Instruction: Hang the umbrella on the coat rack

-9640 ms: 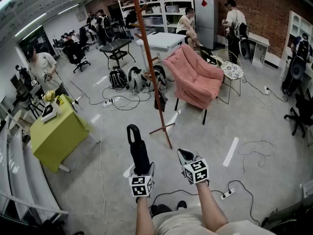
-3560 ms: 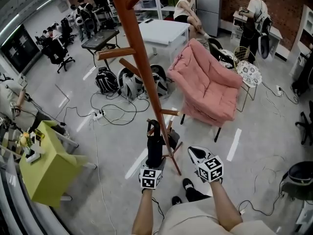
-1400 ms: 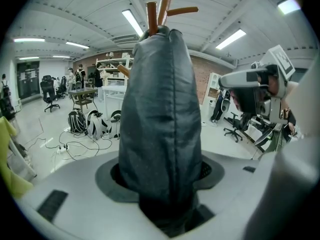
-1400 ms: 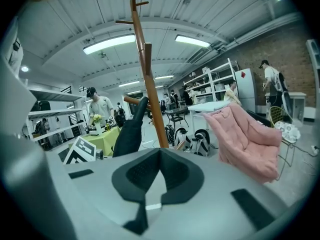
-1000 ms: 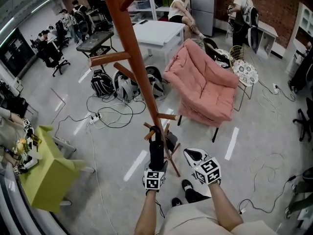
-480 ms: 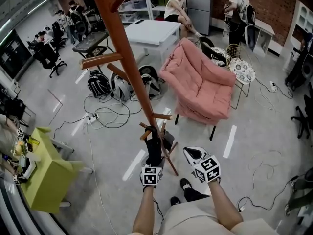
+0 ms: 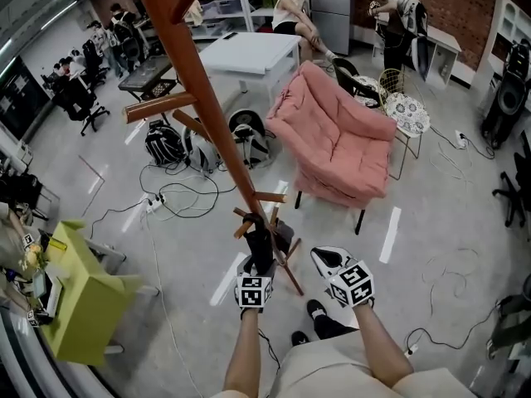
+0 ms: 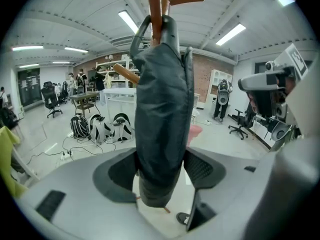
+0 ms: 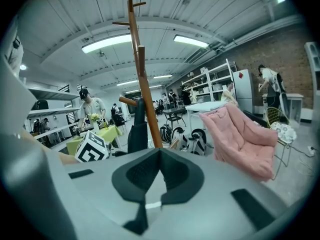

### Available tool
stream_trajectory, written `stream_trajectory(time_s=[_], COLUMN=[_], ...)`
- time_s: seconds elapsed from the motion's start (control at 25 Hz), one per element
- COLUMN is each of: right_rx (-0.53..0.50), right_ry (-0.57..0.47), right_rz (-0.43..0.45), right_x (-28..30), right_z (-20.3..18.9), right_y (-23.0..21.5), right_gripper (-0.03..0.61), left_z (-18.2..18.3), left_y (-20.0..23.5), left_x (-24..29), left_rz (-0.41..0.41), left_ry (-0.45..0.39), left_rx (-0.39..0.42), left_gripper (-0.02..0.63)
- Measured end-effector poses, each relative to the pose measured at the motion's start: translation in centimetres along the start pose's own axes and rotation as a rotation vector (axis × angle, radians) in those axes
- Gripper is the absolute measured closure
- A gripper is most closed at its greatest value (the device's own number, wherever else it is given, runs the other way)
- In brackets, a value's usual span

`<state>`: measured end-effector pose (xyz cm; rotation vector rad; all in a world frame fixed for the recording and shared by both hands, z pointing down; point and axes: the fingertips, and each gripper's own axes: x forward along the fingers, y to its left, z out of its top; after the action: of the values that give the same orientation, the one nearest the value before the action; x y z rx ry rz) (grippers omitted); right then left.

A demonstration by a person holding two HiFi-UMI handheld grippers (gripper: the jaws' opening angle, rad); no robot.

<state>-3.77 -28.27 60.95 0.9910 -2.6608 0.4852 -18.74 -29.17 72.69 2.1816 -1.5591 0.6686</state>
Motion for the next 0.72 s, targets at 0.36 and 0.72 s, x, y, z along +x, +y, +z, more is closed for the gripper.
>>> stream_trajectory(time_s=[0.36, 0.72], right_rx=[0.035, 0.061], right_ry=[-0.006, -0.039], right_rz=[0.021, 0.05], right_x=[0.7, 1.2], right_z=[-0.3, 0.3], right_y=[0.8, 2.4], right_gripper=[0.575, 0.575], left_z=[1.2, 2.8], left_y=[0.5, 0.2], left_x=[-2.6, -5.2], left_rz=[0.029, 0.048], left_ry=[-0.057, -0.108], left_rx=[0.003, -0.007], left_gripper=[0.334, 0.362])
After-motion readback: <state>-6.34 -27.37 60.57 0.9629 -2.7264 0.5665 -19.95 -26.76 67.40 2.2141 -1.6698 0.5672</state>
